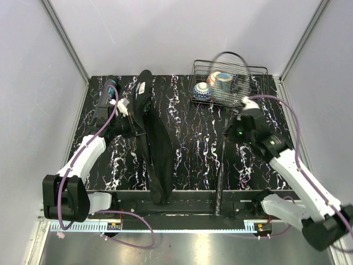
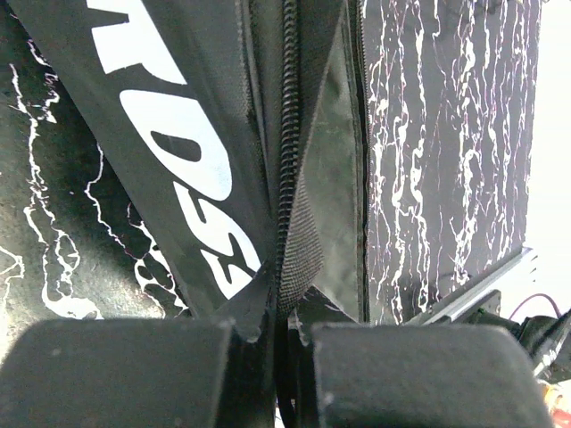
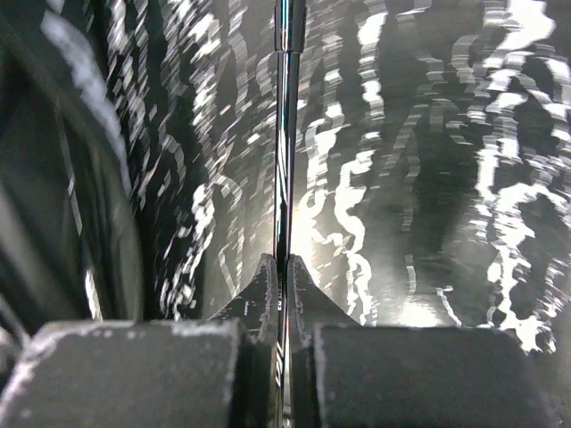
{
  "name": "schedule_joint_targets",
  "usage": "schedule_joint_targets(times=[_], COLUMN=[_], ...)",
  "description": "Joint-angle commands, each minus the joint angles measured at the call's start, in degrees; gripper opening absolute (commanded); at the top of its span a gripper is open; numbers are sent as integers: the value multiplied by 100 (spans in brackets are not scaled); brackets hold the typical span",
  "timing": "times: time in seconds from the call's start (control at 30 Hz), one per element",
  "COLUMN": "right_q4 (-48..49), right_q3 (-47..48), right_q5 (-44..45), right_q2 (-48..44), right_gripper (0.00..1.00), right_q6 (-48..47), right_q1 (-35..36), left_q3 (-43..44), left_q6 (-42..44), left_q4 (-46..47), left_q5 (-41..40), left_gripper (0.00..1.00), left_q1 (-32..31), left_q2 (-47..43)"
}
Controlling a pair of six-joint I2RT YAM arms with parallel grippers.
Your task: Pack up the badminton gear
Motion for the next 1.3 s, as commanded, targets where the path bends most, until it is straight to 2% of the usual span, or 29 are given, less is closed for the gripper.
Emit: schedule_joint_targets(times=[0.0,0.03,0.13,0.27,0.57,1.03,1.27], right_q4=[-440,-755,-1266,-1443,-2076,-2946,-2815], right_q3=[1302,1513,2085,2244,2630,3861,3572], right_q5=[-465,-143,79,273,1415,2725,2577], right_q2=[1095,1550,2185,2468,3285,4841,4807], right_gripper=[0,0,0,0,0,0,0], right_q6=[-1048,-1066,-1023,-978,-1339,-1330,-1216], right_q1=[1391,1596,2151,2617,3565,4305,4516], left_q3=[82,90,126,108,240,196,161], left_q6=[-164,-173,-190,-199,-349,-428,-410], left_q4=[355,346,302,267,153,294,381], left_q5=[-328,-301,-249,-371,-266,33,-73], left_gripper=[0,0,0,0,0,0,0], left_q1=[44,53,62,123,185,185,185], left_q2=[-282,-230,-133,-150,105,140,-62])
